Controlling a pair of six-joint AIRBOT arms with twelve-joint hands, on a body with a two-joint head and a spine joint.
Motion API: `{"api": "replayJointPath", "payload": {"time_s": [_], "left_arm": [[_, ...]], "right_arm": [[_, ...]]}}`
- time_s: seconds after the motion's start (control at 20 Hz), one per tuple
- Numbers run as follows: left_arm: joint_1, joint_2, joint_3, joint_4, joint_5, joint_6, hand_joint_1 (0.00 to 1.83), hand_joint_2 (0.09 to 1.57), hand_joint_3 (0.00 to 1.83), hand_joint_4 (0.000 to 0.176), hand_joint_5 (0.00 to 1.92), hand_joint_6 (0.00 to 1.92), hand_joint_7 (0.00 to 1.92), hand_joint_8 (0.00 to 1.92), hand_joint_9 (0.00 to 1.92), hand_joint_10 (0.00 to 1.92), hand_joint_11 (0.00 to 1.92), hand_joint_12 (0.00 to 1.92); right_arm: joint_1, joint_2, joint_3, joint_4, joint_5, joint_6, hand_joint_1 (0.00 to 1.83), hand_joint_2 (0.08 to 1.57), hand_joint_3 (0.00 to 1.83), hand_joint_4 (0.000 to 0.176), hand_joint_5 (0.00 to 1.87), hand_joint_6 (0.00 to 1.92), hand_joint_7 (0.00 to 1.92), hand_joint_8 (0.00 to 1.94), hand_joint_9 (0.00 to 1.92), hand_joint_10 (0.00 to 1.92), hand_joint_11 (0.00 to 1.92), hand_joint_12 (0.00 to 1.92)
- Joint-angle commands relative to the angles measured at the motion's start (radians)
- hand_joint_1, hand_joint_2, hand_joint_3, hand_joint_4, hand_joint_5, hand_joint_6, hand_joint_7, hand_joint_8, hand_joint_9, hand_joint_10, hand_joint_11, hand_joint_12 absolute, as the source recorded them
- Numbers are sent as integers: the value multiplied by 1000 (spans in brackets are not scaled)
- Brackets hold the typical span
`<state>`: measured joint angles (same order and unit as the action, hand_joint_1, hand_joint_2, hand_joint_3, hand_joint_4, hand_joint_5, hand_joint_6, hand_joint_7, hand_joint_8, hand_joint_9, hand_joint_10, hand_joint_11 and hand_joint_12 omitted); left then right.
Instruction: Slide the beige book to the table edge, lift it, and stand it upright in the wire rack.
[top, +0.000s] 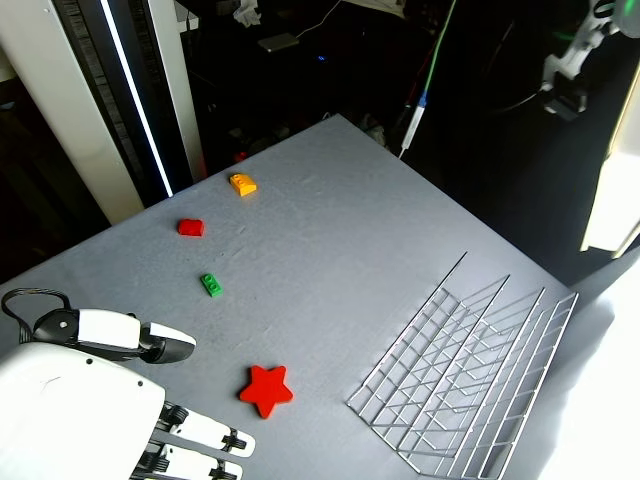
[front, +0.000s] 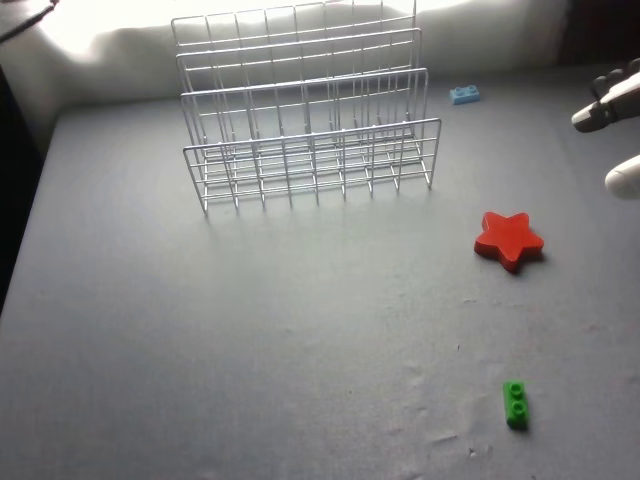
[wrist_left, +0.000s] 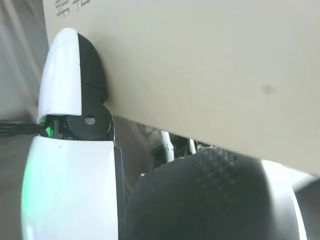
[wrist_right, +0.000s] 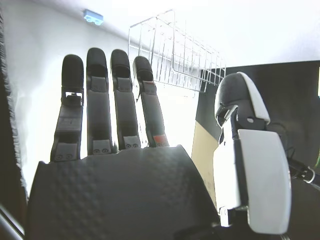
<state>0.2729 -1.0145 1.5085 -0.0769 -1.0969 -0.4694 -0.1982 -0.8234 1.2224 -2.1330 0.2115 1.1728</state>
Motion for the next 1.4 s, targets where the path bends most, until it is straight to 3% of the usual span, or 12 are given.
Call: {"api": "replayJointPath", "payload": {"time_s": [0.0,0.15,0.45,0.65,0.8,1.0,1.35], "left_arm": [[15,-3,0,-72,-176,1,1471,1224,1,0,709,1297,560,1366,676,1395,731,1625],[105,-44,5,-152,-213,-9,1472,1218,0,0,720,1289,582,1334,707,1359,714,1643],[140,-69,-17,-216,-237,-40,1472,1222,1,0,723,1282,579,1349,680,1396,701,1649],[154,-75,-45,-232,-258,-59,1472,1219,0,0,710,1291,588,1341,702,1369,717,1636],[162,-125,-19,-240,-305,-83,1474,1216,1,0,707,1295,587,1347,706,1364,728,1616],[183,-128,-32,-233,-279,-122,1473,1222,0,0,697,1322,581,1364,696,1371,714,1623],[223,-174,-5,-256,-289,-187,1471,1223,1,0,709,1311,574,1348,669,1399,724,1623]], "right_arm": [[14,10,3,17,-52,4,262,1164,0,0,374,3,383,3,378,2,0,1051],[12,10,3,17,-44,4,263,1161,0,0,383,3,386,1,380,1,0,1081],[10,11,3,17,-38,4,260,1159,0,0,384,4,391,2,385,2,0,1056],[8,12,4,17,-35,-8,270,1161,0,0,349,1,355,0,352,0,0,983],[8,19,4,17,-52,-13,237,1165,2,0,372,6,378,6,371,5,0,1023],[10,32,20,17,-77,-15,242,1160,1,0,378,3,385,2,370,1,0,1030],[91,13,130,17,-21,7,209,1172,3,0,359,1,382,2,363,2,0,986]]}}
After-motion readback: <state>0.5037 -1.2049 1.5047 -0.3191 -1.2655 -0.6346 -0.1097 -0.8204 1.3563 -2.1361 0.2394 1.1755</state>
